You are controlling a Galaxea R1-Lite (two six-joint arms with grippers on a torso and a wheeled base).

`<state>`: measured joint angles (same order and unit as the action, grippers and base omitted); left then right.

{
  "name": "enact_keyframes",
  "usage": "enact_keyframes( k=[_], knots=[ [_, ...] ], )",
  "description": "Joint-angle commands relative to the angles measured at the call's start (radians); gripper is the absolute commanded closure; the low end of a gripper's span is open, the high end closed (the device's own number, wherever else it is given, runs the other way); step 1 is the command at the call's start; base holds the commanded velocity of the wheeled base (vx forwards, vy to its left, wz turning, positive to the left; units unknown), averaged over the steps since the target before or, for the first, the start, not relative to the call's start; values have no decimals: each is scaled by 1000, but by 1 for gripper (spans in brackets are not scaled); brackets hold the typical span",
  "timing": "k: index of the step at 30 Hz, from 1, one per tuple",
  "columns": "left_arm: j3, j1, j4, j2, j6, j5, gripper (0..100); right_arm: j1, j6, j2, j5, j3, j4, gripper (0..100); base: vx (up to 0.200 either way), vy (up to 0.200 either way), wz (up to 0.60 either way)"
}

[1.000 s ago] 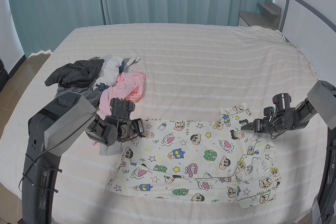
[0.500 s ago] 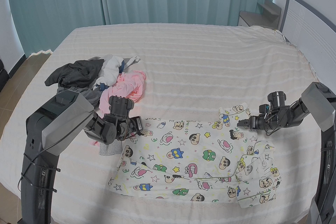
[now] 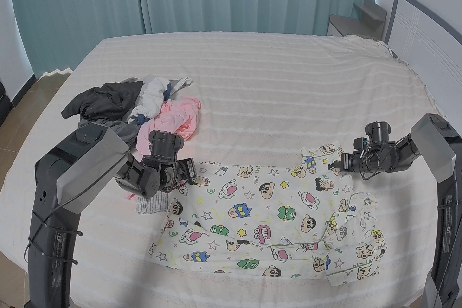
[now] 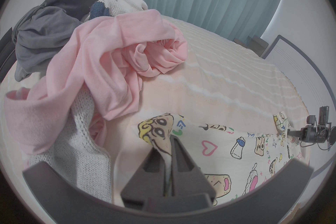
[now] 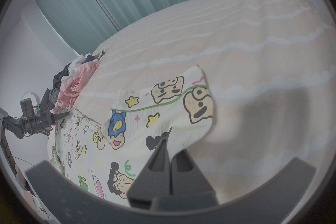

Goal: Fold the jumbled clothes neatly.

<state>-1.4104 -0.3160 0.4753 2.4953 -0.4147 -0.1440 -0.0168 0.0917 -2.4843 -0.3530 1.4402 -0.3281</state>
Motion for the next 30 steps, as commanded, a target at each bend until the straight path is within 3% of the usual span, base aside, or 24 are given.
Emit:
enact_keyframes(
  k=[1,13,21,30],
  knots=[
    [-1,0,2,-7,1,-3,100,-5,0,2,2,5,-14,100,0,0,0],
    [1,1,2,-35,2,-35,100,-15,72,45,3,0,-81,100,0,0,0],
    [2,1,6,-44,-3,-46,100,-23,77,81,3,-9,-86,100,0,0,0],
    [61,3,126,-49,-1,-57,100,-35,79,117,-3,-64,-88,100,0,0,0]
  ],
)
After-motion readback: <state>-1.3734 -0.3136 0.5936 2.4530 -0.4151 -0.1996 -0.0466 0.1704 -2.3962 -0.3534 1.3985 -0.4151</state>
